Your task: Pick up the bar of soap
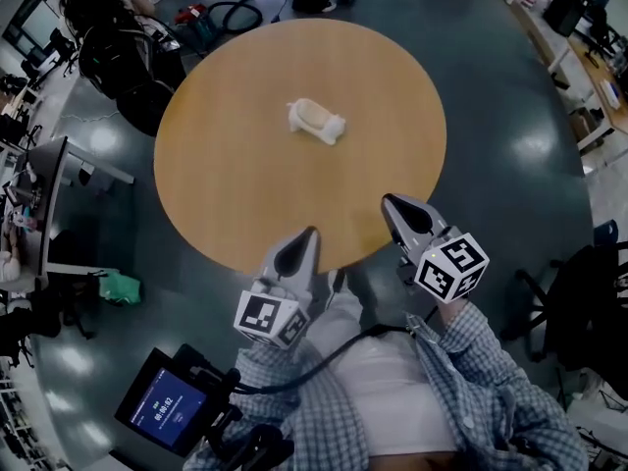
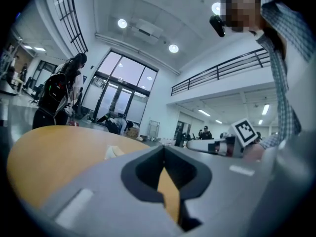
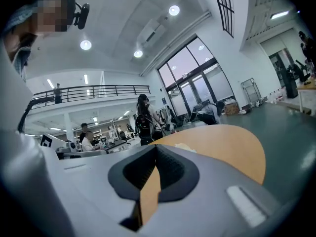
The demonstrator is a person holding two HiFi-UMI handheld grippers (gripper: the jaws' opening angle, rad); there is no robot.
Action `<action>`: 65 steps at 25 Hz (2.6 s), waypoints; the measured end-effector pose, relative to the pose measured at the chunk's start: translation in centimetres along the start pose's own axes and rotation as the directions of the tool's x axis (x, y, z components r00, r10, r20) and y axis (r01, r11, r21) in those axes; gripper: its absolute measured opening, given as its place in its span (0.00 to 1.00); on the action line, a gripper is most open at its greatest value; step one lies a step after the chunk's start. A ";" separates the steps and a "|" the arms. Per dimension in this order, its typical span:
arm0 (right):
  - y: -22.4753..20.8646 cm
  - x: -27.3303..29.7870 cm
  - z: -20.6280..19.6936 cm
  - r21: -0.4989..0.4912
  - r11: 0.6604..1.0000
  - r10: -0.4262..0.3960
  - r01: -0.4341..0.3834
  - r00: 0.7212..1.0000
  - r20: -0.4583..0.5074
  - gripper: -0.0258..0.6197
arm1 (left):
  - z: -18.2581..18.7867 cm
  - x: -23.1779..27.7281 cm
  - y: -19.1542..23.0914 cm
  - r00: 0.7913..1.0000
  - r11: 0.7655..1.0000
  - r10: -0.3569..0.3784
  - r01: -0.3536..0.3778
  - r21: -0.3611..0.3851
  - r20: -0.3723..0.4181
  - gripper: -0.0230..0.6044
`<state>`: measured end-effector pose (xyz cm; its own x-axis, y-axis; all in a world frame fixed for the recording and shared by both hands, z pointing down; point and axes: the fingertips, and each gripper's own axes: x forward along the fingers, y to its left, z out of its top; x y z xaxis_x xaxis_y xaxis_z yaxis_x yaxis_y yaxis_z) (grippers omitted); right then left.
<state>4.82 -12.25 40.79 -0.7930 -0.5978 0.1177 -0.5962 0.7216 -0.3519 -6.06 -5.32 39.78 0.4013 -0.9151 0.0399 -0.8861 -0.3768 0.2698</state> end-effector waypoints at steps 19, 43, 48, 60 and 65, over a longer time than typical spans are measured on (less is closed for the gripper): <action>-6.4 13.8 -1.0 -0.142 0.984 0.067 -0.107 0.963 -0.262 0.04 | 1.0 8.2 8.9 0.991 0.990 0.129 -0.130 -0.045 -0.028 0.03; -12.1 29.5 -11.2 -0.397 0.848 -0.013 -0.352 0.735 -0.678 0.51 | 0.3 10.0 15.4 0.942 0.936 0.332 -0.335 -0.111 -0.044 0.03; -12.3 29.5 -11.6 -0.395 0.845 -0.015 -0.360 0.722 -0.691 0.51 | 0.3 10.6 15.4 0.940 0.931 0.335 -0.341 -0.130 -0.066 0.03; -12.2 29.1 -12.1 -0.246 0.901 0.093 -0.357 0.713 -0.695 0.44 | 0.0 10.6 15.7 0.935 0.925 0.341 -0.352 -0.145 -0.091 0.03; -12.2 28.3 -11.5 -0.224 0.915 0.091 -0.334 0.713 -0.695 0.44 | 0.0 10.2 15.2 0.940 0.930 0.334 -0.341 -0.136 -0.072 0.03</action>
<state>-11.78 -33.94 59.09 -0.7065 -0.1180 0.6978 -0.3086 0.9387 -0.1537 -15.47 -20.37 44.27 0.0979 -0.9755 0.1971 -0.9295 -0.0189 0.3682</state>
